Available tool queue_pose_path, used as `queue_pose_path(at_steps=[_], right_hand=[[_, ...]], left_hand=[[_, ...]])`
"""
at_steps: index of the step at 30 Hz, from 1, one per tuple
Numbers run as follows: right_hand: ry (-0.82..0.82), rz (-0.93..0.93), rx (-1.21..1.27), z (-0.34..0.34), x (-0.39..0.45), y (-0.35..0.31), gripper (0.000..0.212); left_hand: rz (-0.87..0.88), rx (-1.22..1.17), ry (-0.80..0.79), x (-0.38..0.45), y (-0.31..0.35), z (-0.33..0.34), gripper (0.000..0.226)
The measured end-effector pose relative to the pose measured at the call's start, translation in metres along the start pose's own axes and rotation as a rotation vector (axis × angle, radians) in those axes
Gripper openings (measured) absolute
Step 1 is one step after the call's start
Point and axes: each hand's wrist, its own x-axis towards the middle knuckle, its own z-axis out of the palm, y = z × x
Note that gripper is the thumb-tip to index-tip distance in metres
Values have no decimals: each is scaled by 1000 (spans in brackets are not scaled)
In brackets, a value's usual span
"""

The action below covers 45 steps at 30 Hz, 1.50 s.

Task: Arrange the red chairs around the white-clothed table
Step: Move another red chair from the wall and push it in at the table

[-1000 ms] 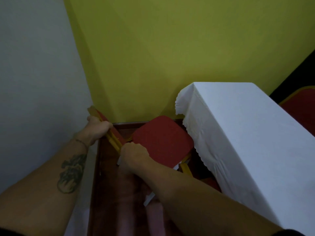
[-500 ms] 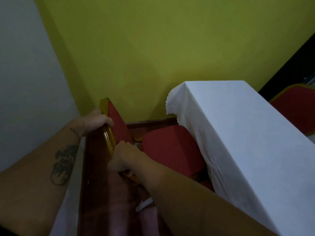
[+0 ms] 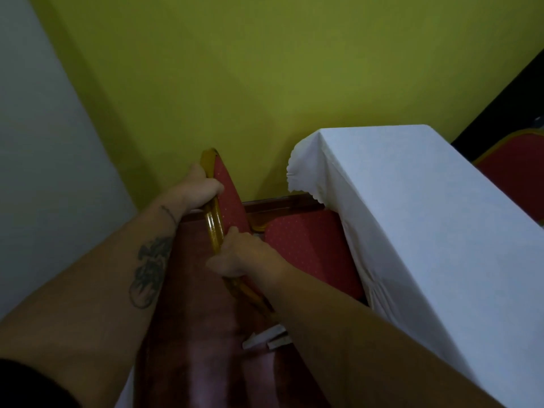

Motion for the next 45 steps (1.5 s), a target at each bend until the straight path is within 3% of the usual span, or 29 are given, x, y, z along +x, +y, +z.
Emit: queue_pose_path(at_steps=[8, 11, 15, 19, 23, 29, 31, 33, 36, 37, 41, 45], right_hand=[[63, 49, 158, -25, -3, 60, 71], [73, 53, 205, -29, -1, 78, 61], [77, 54, 251, -34, 6, 80, 54], [100, 47, 295, -36, 2, 81, 60], [113, 12, 332, -21, -22, 89, 83], [-95, 150, 68, 10, -77, 115, 83], [-95, 194, -23, 20, -96, 127, 76], [-61, 245, -64, 24, -109, 136, 69], [5, 222, -88, 23, -116, 142, 56], [28, 193, -87, 22, -116, 142, 53], [53, 139, -97, 15, -107, 141, 53], [53, 171, -58, 8, -97, 139, 58]], left_hand=[[44, -4, -22, 8, 37, 64, 97], [37, -2, -50, 7, 44, 82, 101], [42, 6, -26, 6, 51, 88, 87], [61, 61, -31, -5, 51, 90, 94], [84, 117, -87, -33, 32, 94, 110], [45, 57, -124, -53, 17, 97, 118], [47, 2, -113, -54, 14, 101, 121], [27, -110, -94, -55, 10, 104, 115], [-126, -318, -138, -64, -5, 113, 53], [-175, -352, -139, -69, -8, 118, 45], [-139, -263, 17, -73, -2, 134, 57], [-110, -236, 32, -71, 5, 137, 58]])
